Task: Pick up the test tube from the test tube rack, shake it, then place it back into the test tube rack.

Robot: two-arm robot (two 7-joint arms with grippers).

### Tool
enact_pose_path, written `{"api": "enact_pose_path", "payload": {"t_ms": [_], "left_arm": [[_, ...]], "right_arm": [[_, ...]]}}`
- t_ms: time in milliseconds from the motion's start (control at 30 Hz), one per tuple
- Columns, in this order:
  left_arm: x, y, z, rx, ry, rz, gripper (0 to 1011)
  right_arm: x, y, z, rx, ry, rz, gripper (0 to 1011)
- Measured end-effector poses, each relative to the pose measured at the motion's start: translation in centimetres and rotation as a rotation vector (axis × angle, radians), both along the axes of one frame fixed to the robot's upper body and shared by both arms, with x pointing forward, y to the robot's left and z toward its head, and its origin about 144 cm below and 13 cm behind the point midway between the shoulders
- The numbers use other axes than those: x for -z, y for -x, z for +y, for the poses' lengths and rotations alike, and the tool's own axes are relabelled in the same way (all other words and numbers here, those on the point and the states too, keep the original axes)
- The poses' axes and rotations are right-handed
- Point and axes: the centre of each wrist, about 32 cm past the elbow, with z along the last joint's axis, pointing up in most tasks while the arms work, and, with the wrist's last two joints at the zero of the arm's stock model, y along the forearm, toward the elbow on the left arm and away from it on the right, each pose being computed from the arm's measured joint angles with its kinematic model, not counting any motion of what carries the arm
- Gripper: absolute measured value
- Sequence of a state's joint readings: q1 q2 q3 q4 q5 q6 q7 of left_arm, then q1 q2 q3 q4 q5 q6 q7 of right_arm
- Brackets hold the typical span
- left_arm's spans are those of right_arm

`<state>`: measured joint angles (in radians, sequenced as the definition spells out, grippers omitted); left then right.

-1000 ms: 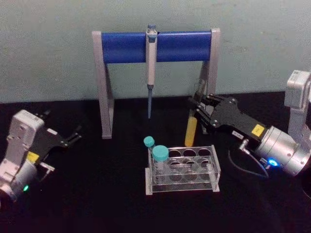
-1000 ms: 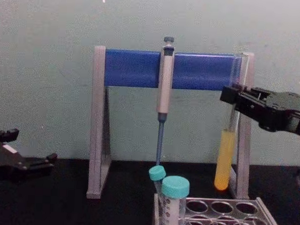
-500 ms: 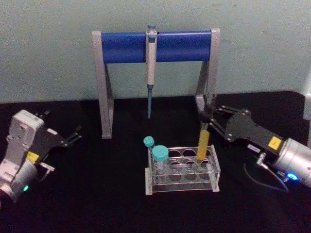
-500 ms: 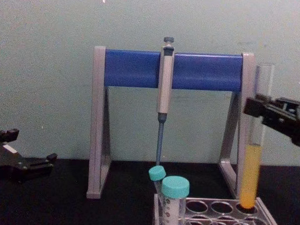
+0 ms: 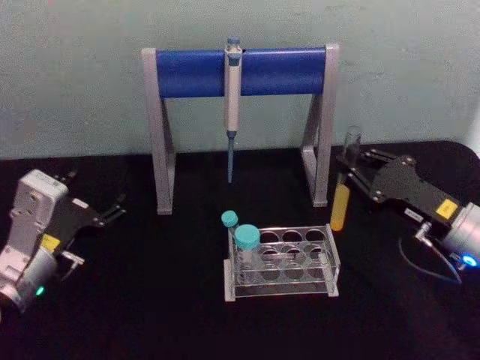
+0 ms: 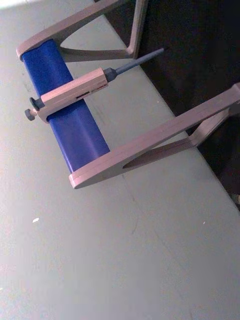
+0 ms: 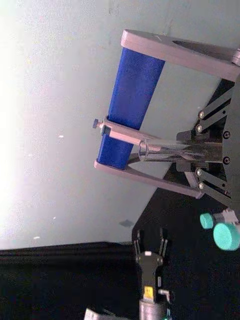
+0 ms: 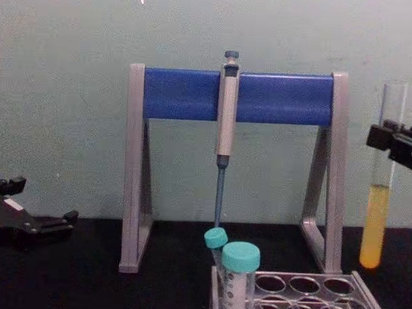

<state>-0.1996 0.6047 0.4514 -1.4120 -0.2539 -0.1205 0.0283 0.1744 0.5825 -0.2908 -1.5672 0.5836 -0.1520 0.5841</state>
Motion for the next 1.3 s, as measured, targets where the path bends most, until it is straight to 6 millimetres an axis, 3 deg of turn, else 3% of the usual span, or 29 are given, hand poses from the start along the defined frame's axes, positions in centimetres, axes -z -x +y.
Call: {"api": "enact_pose_path", "payload": {"t_ms": [300,333,467,733,933,1300], "left_arm": [[0.0,0.0,0.0,0.000,0.000,0.000,1001],[0.0,0.0,0.0,0.000,0.000,0.000,1001],[0.0,0.0,0.0,0.000,0.000,0.000,1001],[0.0,0.0,0.0,0.000,0.000,0.000,1001],[0.0,0.0,0.0,0.000,0.000,0.000,1001],[0.0,0.0,0.0,0.000,0.000,0.000,1001]], "right_arm": [[-0.1,-2.7,1.6,-0.039,0.003,0.012,238],[-0.2,-3.1,3.2,-0.130,-0.016,0.023,239],[-0.2,-2.6,3.5,-0.166,-0.027,0.028,238],[-0.2,-0.9,2.7,-0.190,-0.026,0.044,238],[-0.2,0.4,1.0,-0.127,-0.003,0.064,238],[-0.8,-0.4,-0.2,-0.001,0.030,0.069,238]]}}
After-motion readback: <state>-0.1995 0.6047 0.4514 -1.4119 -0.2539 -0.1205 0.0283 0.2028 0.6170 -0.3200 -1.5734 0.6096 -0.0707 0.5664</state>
